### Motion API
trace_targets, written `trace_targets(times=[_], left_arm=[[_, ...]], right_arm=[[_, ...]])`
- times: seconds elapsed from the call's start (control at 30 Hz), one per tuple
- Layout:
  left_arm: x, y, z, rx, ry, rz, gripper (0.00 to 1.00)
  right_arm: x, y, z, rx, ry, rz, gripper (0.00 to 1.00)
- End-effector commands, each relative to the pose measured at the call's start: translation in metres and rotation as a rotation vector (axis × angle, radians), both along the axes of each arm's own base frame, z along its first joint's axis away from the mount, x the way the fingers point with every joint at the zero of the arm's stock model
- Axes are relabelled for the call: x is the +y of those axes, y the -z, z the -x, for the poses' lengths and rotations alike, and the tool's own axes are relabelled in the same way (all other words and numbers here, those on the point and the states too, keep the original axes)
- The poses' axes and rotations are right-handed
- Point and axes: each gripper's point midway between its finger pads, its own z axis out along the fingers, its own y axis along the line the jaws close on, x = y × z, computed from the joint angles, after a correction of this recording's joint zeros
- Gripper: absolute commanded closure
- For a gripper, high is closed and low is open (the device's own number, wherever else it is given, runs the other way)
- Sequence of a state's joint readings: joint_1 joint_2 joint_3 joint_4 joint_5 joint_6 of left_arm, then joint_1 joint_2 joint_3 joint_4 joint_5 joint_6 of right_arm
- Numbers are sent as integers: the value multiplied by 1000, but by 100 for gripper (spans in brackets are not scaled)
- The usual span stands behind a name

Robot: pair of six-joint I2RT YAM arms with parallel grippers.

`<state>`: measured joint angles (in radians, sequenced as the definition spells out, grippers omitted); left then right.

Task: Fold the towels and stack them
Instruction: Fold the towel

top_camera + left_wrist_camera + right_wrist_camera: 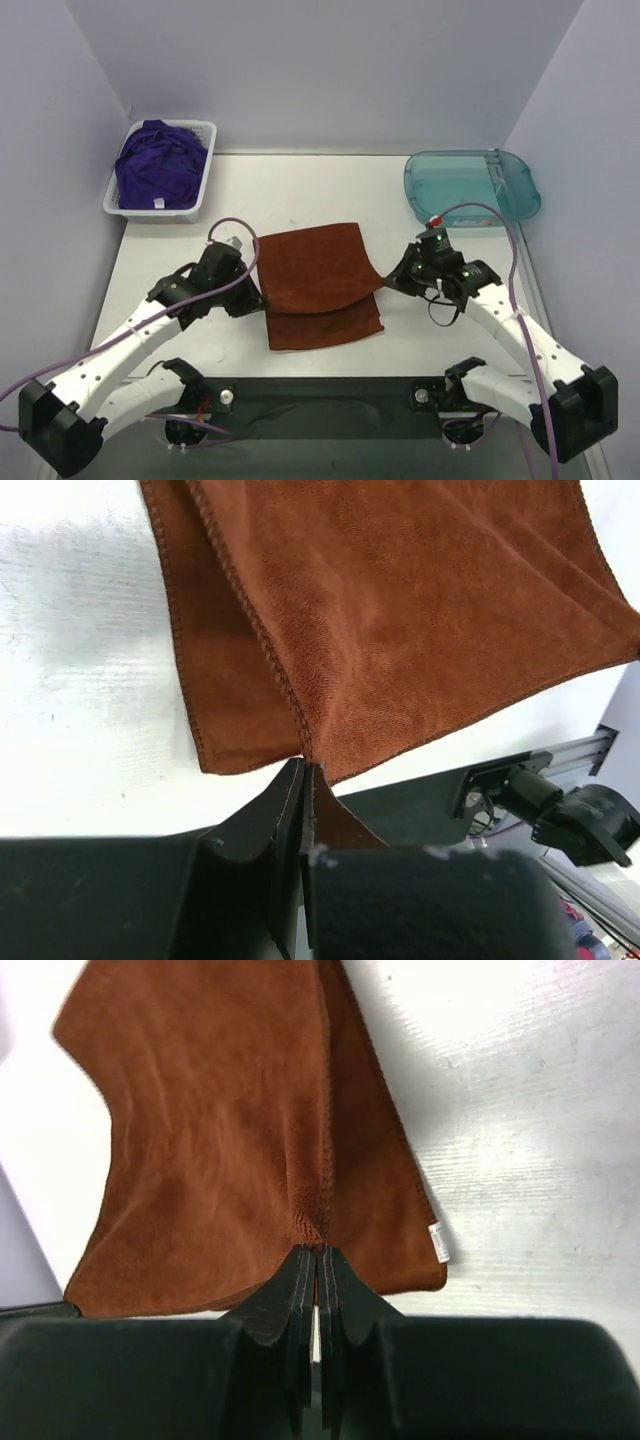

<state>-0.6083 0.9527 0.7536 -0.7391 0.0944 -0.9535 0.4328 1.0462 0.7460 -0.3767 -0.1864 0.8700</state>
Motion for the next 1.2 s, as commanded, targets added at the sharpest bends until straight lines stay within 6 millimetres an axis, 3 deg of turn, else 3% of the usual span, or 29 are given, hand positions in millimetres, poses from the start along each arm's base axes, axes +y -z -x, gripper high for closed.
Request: trace_targets(times=[0.0, 0.13, 0.27, 0.3, 0.4, 0.53, 0.63, 0.9, 1.0, 1.17], left_arm=[[14, -15, 13, -5, 13, -43, 92], [12, -15, 29, 18, 45, 5, 91], [18, 26, 55, 142, 93, -28, 91], [16, 32, 56, 151, 100, -24, 91], [17, 57, 68, 211, 125, -28, 90], [21, 86, 83, 299, 161, -65, 88], [18, 96, 87, 333, 181, -65, 86], [20, 101, 89, 339, 183, -85, 79], [18, 99, 91, 344, 202, -80, 64], [17, 79, 83, 278, 199, -71, 44]], right_arm=[[-13, -12, 20, 9, -3, 31, 100], [-15, -9, 41, 32, -17, 10, 100], [-24, 24, 64, 104, -11, 29, 100], [-29, 42, 75, 153, -9, 49, 100], [-34, 67, 88, 221, -10, 80, 100], [-35, 86, 97, 275, -37, 103, 99], [-34, 95, 103, 321, -69, 117, 97], [-32, 102, 115, 358, -126, 126, 94], [-32, 105, 121, 381, -147, 124, 86], [-31, 88, 123, 353, -199, 115, 56]])
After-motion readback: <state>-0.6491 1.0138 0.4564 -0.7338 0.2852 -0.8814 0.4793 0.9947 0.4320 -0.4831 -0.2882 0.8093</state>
